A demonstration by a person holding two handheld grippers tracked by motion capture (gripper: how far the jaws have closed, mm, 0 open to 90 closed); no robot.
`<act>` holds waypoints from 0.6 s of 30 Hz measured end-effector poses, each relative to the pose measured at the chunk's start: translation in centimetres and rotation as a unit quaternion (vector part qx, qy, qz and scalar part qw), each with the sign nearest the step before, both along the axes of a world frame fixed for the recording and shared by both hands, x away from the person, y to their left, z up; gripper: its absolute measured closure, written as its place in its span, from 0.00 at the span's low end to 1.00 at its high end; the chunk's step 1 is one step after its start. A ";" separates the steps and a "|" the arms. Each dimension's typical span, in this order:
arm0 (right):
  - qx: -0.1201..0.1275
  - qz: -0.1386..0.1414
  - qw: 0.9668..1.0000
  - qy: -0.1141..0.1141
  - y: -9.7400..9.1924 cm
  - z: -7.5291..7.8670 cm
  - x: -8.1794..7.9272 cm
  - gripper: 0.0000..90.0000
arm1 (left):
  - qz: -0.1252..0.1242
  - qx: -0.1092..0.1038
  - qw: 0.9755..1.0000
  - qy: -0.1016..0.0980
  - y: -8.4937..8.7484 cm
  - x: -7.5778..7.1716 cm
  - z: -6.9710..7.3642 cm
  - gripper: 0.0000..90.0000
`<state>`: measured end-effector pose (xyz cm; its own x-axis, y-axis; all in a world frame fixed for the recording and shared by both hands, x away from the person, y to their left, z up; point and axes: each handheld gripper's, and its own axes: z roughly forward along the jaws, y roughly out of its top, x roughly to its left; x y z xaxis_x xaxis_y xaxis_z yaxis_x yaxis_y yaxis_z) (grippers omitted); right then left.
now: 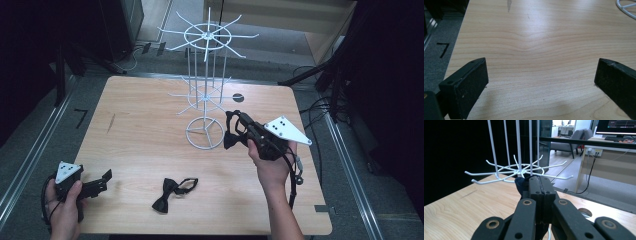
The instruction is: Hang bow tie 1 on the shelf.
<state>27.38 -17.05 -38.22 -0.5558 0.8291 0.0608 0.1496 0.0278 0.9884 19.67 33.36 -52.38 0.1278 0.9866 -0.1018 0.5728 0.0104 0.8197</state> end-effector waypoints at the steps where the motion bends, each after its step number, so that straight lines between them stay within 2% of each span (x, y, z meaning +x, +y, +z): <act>1: 0.000 0.000 1.000 0.000 0.0 0.0 0.0 1.00 | 0.000 0.000 1.000 0.000 0.0 0.0 0.0 0.00; 15: 0.006 0.003 1.000 0.025 0.4 -0.5 1.9 1.00 | -0.001 0.000 1.000 0.001 0.0 0.0 0.0 0.00; 16: 0.017 0.007 0.999 0.038 0.4 -0.7 2.2 1.00 | -0.001 0.000 1.000 0.001 0.0 0.0 0.0 0.00; 18: 0.012 0.004 0.999 0.039 0.5 -0.8 2.4 1.00 | -0.001 -0.001 1.000 0.002 0.0 0.0 0.0 0.00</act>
<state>29.79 -16.58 -39.02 -0.5561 0.8218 0.1240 0.2257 0.0058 0.9742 19.67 33.40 -52.36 0.1302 0.9861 -0.1034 0.5759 0.0097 0.8174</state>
